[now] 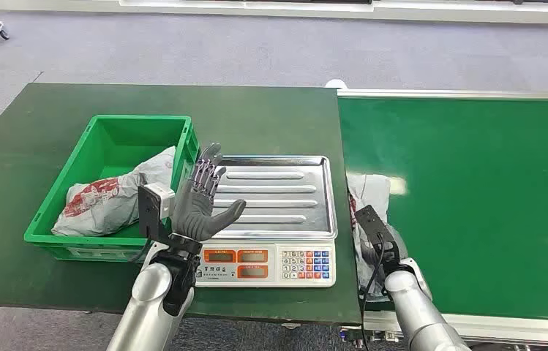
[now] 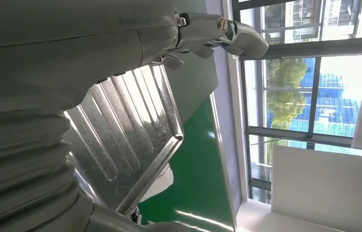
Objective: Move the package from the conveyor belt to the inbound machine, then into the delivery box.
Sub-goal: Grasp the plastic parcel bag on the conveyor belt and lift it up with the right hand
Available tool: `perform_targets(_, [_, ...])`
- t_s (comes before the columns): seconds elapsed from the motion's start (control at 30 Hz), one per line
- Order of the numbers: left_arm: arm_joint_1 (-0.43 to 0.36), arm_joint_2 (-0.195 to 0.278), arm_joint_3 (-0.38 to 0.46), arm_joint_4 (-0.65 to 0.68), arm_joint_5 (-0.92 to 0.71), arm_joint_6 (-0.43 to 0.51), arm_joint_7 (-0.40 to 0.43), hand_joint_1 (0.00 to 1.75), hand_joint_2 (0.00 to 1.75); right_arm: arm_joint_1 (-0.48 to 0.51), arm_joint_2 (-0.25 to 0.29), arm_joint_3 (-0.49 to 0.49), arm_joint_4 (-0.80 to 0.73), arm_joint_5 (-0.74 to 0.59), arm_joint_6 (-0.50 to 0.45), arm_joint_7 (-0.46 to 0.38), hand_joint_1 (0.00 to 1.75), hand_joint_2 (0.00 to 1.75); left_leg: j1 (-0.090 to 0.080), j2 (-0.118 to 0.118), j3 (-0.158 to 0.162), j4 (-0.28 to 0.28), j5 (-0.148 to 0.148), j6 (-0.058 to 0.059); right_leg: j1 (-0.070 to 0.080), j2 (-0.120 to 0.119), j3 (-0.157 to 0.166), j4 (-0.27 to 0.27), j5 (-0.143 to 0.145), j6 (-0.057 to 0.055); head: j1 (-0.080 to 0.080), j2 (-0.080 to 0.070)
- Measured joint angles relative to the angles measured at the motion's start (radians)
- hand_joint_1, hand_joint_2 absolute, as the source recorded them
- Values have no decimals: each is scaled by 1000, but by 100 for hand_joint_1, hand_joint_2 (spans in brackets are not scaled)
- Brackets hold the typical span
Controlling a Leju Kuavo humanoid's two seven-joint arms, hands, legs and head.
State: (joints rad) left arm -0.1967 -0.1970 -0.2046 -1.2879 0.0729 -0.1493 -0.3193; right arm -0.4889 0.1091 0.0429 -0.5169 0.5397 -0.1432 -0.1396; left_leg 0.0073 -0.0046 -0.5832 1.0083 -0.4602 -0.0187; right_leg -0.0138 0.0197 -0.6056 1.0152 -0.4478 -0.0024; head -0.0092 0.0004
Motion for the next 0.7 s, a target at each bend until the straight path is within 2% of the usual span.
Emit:
perform_targets(0.4, [5,3,0,-6,-10,0,-4,0,175,16,3,3,-33,-44,-46,-39,175,175,0,-1,-1,0,-1,-1,0,-1,0,0,-1,0,0,0])
perform_targets(0.7, [41,3,3,-40,-37,13,-16,0,175,107,9,44,-301,-56,-149,-71,175,175,-1,-3,-4,0,-1,0,0,-3,-2,0,-1,1,0,0])
